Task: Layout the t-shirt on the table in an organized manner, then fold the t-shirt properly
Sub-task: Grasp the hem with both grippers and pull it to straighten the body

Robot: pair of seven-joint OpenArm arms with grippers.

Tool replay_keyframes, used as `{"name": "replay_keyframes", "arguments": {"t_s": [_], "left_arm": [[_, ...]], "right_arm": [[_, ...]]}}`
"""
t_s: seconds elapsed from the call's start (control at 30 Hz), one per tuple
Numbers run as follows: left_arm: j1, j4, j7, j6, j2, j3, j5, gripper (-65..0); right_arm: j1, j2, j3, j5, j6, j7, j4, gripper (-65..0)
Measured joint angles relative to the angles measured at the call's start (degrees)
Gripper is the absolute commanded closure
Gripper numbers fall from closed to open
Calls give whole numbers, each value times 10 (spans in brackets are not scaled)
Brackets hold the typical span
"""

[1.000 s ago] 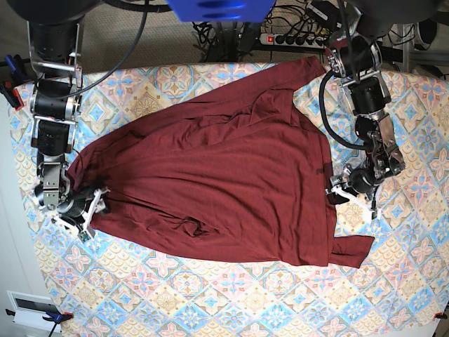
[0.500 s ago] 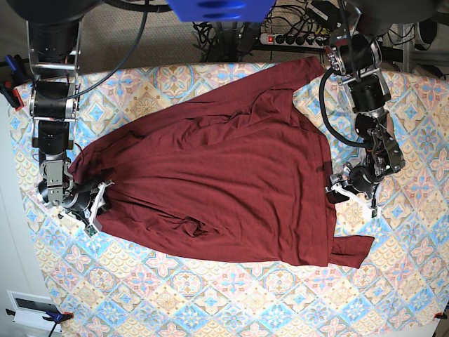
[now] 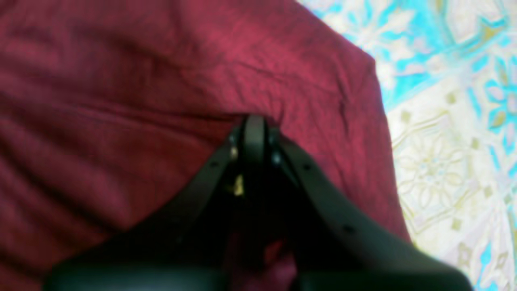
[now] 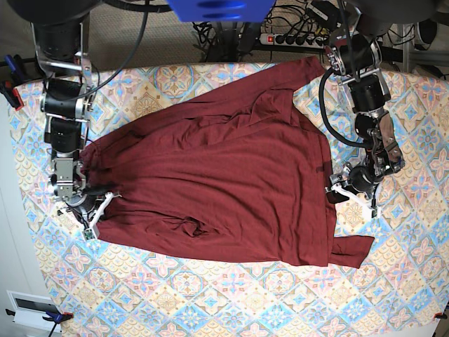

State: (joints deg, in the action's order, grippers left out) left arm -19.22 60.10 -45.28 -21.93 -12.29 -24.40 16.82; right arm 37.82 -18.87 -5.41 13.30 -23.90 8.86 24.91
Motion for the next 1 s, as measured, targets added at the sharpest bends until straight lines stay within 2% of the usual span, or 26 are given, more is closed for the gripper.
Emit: {"name": "replay_keyframes", "arguments": {"t_s": [0.13, 0.27, 0.4, 0.53, 0.67, 0.7, 0.77, 0.8, 0.83, 0.87, 0.93, 1.0], "left_arm": [[0, 0, 0, 1, 6, 0, -4, -328], [-2, 0, 14, 4, 20, 4, -3, -328], [-10, -21, 28, 5, 27, 63, 1, -328], [-12, -21, 35, 5, 36, 104, 1, -328], [-13, -34, 56, 4, 40, 116, 1, -316], [-14, -43, 61, 3, 41, 121, 4, -294], [-16, -53, 67, 2, 40, 128, 10, -199], [-16, -53, 70, 3, 39, 130, 9, -136], [-16, -53, 70, 6, 37, 130, 7, -52], [-15, -55, 75, 6, 32, 130, 4, 0], [-12, -56, 91, 7, 23, 130, 9, -7], [-12, -57, 89, 11, -1, 130, 13, -34]], "right_arm": [[0, 1, -3, -1, 3, -3, 0, 0], [-2, 4, -40, 1, 2, -2, 0, 0], [-3, 4, -68, 2, 4, 3, 3, 0], [-17, 5, -67, 11, 0, 21, 109, -1], [-20, 0, -67, -3, 6, 35, 217, -1], [-33, 0, -67, -3, 7, 42, 238, -1], [-74, 0, -68, -2, 5, 63, 278, -1], [-95, 2, -67, 7, 1, 94, 293, -1], [-115, 5, -67, 15, -1, 109, 308, -1], [-126, 7, -68, 14, -2, 113, 324, -1], [-132, 7, -68, 8, -1, 110, 365, -1], [-129, 4, -67, -3, 3, 95, 396, -1]]}}
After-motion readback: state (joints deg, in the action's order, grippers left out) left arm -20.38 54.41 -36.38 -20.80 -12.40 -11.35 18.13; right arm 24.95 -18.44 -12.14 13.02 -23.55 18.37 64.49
